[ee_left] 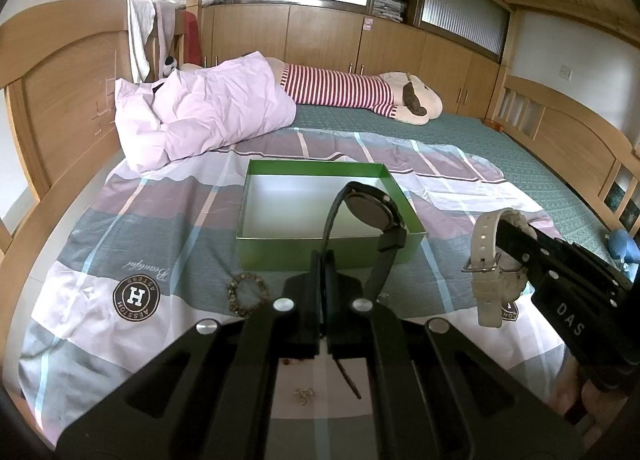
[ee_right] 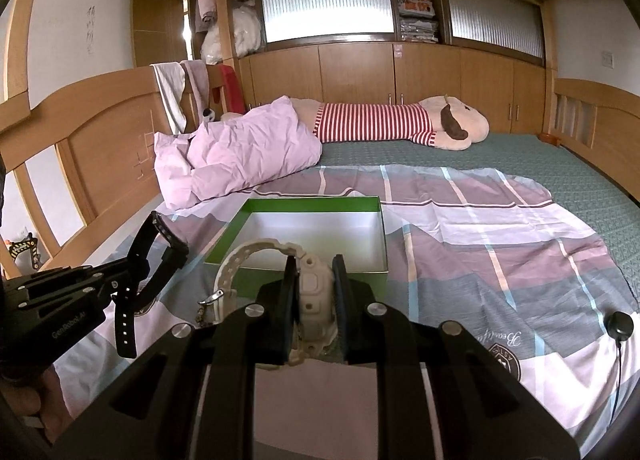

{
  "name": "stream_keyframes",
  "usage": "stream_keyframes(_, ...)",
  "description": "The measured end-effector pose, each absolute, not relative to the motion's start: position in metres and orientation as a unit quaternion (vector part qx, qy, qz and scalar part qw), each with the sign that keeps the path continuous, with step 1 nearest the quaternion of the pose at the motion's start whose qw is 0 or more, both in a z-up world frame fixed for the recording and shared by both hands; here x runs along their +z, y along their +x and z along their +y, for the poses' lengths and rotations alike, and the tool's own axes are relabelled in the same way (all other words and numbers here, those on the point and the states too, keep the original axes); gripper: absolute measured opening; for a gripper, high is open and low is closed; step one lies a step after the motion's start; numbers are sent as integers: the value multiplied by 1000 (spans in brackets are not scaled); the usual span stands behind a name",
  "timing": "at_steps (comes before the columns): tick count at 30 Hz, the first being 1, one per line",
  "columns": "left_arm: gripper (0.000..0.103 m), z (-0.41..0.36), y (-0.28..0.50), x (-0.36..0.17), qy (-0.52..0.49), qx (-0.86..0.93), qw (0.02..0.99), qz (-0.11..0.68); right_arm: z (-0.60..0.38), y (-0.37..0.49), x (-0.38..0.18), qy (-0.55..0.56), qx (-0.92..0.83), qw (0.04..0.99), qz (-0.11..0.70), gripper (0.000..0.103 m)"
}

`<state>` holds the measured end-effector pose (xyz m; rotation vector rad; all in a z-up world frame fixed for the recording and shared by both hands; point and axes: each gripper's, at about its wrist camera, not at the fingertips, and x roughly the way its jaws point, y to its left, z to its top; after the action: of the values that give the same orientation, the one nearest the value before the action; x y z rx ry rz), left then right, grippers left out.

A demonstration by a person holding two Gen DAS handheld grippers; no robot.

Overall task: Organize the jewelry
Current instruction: 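Carry the black watch into the green box with left tool while right drops white watch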

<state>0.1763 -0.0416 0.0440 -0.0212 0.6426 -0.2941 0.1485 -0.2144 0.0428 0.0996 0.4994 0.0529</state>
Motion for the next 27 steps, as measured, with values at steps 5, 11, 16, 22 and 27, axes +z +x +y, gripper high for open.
stream_keyframes(5,2,-43,177,43,-8,-146,938,315,-215,150,42,49,26,967,248,18)
stream_keyframes(11,2,-44,182,41,-9,-148,936,318,-216,154,40,50,25,967,250,18)
stream_keyframes(16,2,-49,196,39,-4,-145,937,319,-224,185,37,65,29,961,268,18)
stream_keyframes(22,2,-62,240,33,2,-127,941,315,-232,242,20,94,40,950,295,18)
stream_keyframes(27,2,-66,289,14,-34,-115,930,348,-234,294,1,92,23,949,301,18)
